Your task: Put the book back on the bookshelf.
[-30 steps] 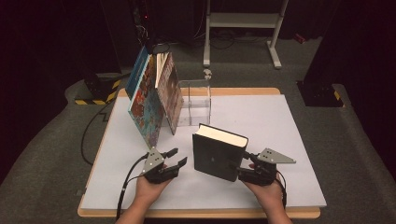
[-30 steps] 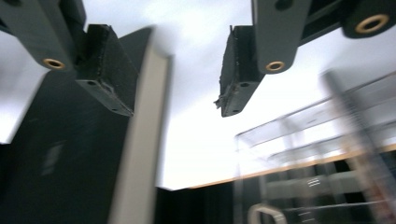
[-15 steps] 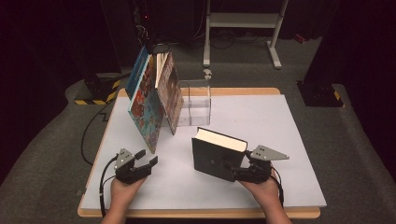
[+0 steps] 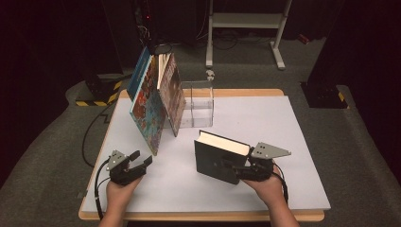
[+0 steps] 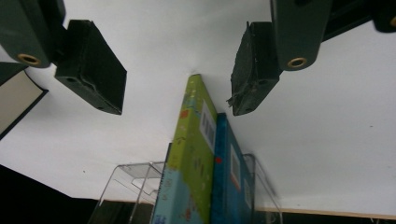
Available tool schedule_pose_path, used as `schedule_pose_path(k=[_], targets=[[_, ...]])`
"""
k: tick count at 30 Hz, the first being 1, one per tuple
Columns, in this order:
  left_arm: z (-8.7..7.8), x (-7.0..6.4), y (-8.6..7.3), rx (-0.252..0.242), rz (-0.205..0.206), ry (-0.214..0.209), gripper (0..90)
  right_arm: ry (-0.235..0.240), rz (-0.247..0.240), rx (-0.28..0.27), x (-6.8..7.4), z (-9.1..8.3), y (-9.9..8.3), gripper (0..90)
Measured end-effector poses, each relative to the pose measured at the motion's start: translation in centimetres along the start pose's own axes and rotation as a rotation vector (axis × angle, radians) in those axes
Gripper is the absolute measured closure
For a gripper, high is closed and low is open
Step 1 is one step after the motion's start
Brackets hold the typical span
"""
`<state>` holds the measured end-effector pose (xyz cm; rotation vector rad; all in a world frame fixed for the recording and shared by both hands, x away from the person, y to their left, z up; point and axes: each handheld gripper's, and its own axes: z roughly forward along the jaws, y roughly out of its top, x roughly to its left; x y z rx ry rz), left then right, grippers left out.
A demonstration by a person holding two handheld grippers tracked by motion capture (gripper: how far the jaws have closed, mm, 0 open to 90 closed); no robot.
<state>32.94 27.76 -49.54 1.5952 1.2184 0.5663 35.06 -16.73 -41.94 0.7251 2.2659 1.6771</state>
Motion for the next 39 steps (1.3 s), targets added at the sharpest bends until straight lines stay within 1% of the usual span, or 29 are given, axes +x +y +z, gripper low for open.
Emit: schedule_pose_path(k=[4, 6, 8, 10, 14, 17, 19, 21, 23, 25, 26, 29, 31, 34, 35, 38, 39], targets=[[-0.1, 0.2, -0.1, -0.003, -0.017, -0.001, 35.8, 0.016, -0.018, -0.001, 0.1, -0.1, -0.1, 45.8], [0.0, 0.1, -0.2, 0.001, -0.014, 0.0, 35.8, 0.021, -0.037, -0.001, 0.3, -0.1, -0.2, 50.0], [0.0, 0.1, -0.2, 0.002, -0.015, 0.0, 35.8, 0.015, -0.056, 0.001, 0.6, -0.1, -0.2, 52.0], [0.0, 0.2, -0.2, 0.004, -0.016, 0.002, 35.8, 0.006, -0.064, -0.002, 0.8, -0.1, -0.2, 52.8], [0.0, 0.3, -0.3, 0.003, -0.014, 0.0, 35.8, -0.027, -0.048, -0.017, 1.1, 0.0, -0.3, 53.7], [-0.1, 0.4, -0.2, -0.003, -0.023, 0.0, 35.8, -0.049, -0.038, -0.028, 1.4, 0.1, -0.3, 54.0], [-0.1, 0.5, -0.2, -0.004, -0.024, 0.002, 35.8, -0.076, -0.023, -0.039, 1.7, 0.3, -0.1, 54.1], [-0.2, 0.5, -0.3, -0.004, -0.025, 0.001, 35.8, -0.119, -0.026, -0.051, 1.6, 0.2, 0.0, 54.1], [-0.2, 0.6, -0.3, -0.006, -0.025, 0.001, 35.8, -0.154, -0.004, -0.069, 1.0, -0.1, 0.1, 54.1], [-0.2, 0.7, -0.3, -0.006, -0.026, 0.001, 35.8, -0.199, 0.015, -0.091, 0.5, -0.7, 0.2, 54.1], [-0.3, 0.7, -0.3, -0.007, -0.026, 0.003, 35.8, -0.214, 0.016, -0.094, 0.3, -0.9, 0.2, 54.1], [-0.3, 0.8, -0.3, -0.006, -0.027, 0.003, 35.8, -0.3, 0.002, -0.116, -0.4, -1.6, 0.1, 54.1], [-0.3, 0.7, -0.3, -0.006, -0.025, 0.005, 35.8, -0.34, 0.021, -0.115, -0.9, -1.8, -0.3, 54.1], [-0.3, 0.7, -0.2, -0.008, -0.026, 0.006, 36.0, -0.361, 0.048, -0.104, -1.6, -1.8, -0.9, 54.0], [-0.3, 0.7, -0.2, -0.009, -0.025, 0.009, 35.9, -0.358, 0.055, -0.112, -1.7, -1.9, -1.0, 53.9], [-0.3, 0.8, -0.2, -0.01, -0.029, 0.01, 36.0, -0.363, 0.041, -0.107, -1.4, -1.8, -1.0, 53.6], [-0.4, 0.8, -0.2, -0.01, -0.028, 0.009, 36.0, -0.367, 0.034, -0.097, -1.1, -1.8, -1.0, 53.4]])
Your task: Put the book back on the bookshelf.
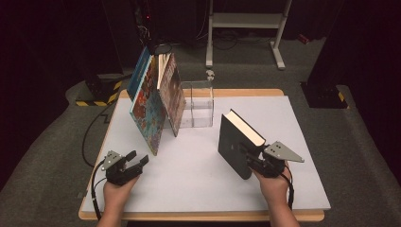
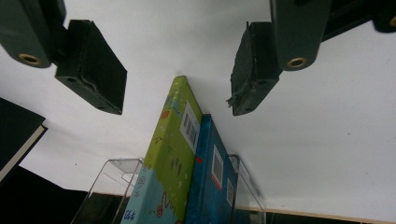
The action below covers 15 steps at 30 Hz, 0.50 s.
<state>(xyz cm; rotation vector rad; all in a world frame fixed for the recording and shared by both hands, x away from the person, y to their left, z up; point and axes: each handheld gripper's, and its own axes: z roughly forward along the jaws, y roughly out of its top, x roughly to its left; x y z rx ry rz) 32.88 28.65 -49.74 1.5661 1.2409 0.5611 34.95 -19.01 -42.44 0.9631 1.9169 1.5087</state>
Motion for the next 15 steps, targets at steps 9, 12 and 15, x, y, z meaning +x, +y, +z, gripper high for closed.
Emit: schedule_pose_path(k=[9, 12, 15], targets=[[0.21, 0.02, -0.05, 0.006, -0.002, -0.01, 36.2, -0.016, 0.032, 0.011, 0.71, -0.19, -0.18, 49.8], [0.29, 0.1, -0.04, 0.01, -0.004, -0.018, 36.1, -0.017, 0.02, 0.012, 0.73, -0.22, -0.17, 48.6], [0.24, 0.11, -0.01, 0.009, -0.003, -0.024, 36.1, -0.021, 0.016, 0.01, 0.77, -0.21, 0.25, 46.7]])
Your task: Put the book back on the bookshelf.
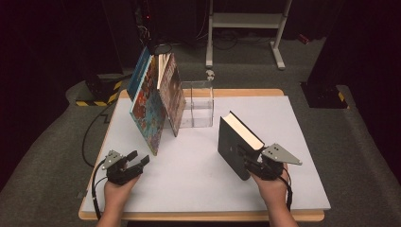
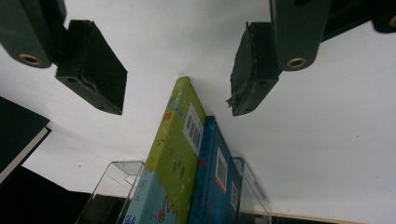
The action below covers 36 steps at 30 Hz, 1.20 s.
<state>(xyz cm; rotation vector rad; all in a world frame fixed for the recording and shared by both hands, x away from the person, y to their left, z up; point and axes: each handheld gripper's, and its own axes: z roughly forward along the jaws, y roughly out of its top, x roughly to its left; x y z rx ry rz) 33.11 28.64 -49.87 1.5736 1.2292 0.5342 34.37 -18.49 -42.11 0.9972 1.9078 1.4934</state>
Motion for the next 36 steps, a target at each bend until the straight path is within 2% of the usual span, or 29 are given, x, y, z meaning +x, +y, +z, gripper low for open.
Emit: schedule_pose_path(k=[6, 12, 18, 21, 26, 30, 36], targets=[[-0.2, 0.0, 0.1, -0.005, 0.001, -0.005, 36.1, 0.013, 0.001, -0.001, 0.0, 0.1, 1.4, 48.3], [0.0, 0.0, 0.0, 0.001, 0.0, -0.007, 36.1, -0.003, -0.021, 0.04, 0.1, 0.3, 2.1, 53.6], [0.0, 0.1, 0.0, -0.001, -0.009, -0.011, 36.1, -0.027, -0.059, 0.073, 1.5, 1.4, 3.6, 54.2], [-0.2, 0.2, 0.1, -0.016, -0.019, -0.018, 36.3, -0.001, -0.038, 0.072, 2.1, 2.6, 4.5, 54.2], [-0.5, 0.3, 0.3, -0.031, -0.03, -0.032, 36.3, -0.018, -0.027, 0.07, 3.1, 5.5, 5.8, 54.1], [-0.6, 0.4, 0.4, -0.043, -0.044, -0.045, 36.3, -0.046, -0.004, 0.06, 3.6, 8.4, 6.8, 54.1], [-0.8, 0.5, 0.4, -0.057, -0.066, -0.063, 36.3, -0.113, 0.006, 0.023, 4.0, 11.8, 8.4, 54.0]])
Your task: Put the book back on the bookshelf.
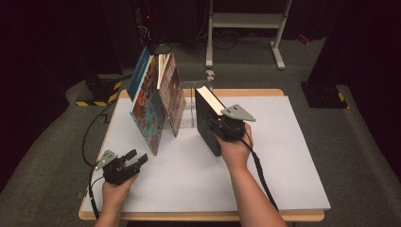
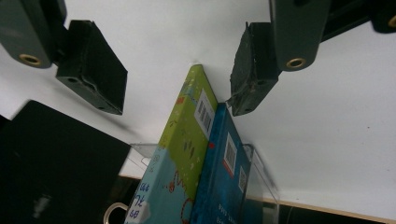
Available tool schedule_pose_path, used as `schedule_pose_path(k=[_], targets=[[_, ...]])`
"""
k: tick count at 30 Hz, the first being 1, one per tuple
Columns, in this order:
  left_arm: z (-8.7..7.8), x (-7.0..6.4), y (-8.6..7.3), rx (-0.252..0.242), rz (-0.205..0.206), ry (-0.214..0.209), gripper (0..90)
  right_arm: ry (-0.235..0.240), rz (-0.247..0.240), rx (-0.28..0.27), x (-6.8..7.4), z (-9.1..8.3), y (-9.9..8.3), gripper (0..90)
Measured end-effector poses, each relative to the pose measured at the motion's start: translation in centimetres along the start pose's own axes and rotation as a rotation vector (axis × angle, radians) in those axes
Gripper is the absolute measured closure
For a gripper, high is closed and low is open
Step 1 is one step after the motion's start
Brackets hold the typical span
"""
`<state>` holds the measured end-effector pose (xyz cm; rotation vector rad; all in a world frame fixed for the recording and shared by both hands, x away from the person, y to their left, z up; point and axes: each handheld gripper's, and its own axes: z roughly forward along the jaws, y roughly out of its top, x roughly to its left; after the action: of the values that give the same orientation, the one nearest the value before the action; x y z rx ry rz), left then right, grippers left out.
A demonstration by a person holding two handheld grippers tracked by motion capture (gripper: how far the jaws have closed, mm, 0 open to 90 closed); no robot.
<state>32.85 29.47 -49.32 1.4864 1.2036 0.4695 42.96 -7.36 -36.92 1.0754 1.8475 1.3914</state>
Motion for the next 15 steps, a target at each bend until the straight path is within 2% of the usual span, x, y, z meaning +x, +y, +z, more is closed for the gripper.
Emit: schedule_pose_path(k=[5, 11, 15], targets=[[0.0, 0.2, 0.1, -0.017, -0.032, -0.015, 36.6, -0.043, -0.001, -0.004, 0.1, 2.8, 1.1, 54.0], [0.1, 0.2, 0.2, -0.02, -0.043, -0.027, 36.6, -0.091, -0.025, -0.01, 0.5, 6.0, 2.1, 54.0], [0.2, 0.3, 0.1, -0.017, -0.064, -0.037, 36.6, -0.12, -0.012, -0.004, 0.4, 8.1, 2.4, 54.0]])
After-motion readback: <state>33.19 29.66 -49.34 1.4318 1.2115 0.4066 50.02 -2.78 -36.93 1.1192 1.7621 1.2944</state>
